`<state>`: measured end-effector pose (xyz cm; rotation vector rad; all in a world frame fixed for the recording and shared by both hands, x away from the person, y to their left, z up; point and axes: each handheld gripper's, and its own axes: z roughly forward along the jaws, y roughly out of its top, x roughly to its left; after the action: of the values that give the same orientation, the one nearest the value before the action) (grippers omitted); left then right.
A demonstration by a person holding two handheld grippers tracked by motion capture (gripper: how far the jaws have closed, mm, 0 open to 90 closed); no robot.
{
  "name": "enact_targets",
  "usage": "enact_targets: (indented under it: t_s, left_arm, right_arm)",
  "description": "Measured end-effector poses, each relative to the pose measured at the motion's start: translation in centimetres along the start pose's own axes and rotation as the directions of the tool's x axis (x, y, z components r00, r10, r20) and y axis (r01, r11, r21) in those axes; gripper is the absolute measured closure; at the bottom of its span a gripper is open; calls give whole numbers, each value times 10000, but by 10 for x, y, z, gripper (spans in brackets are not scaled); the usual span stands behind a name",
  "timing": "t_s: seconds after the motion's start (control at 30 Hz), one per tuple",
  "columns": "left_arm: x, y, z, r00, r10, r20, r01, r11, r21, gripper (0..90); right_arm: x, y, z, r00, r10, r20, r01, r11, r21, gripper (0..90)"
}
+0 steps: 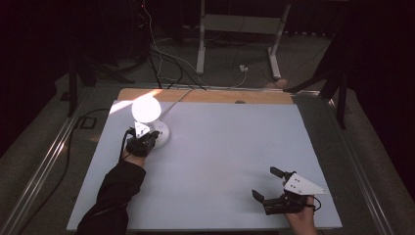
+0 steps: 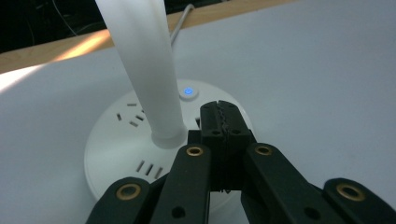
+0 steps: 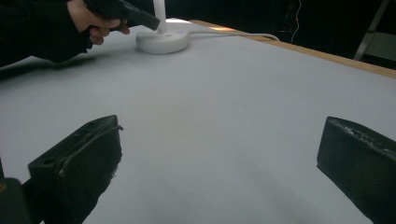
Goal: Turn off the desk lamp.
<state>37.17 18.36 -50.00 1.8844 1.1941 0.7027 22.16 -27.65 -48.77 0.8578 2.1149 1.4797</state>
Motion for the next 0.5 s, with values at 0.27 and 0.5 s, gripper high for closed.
enact_targets:
  t_s: [0.27,0.5]
  left_arm:
    - [0,3,-4,10000,-23,1,23,9999,-149,900]
    - [0,0,0,10000,-8,48,8,10000,45,900]
  right_arm:
    - [0,0,0,10000,-18,1,18,10000,9,0]
    - [0,0,0,10000,-27,-2,27,10000,15,0]
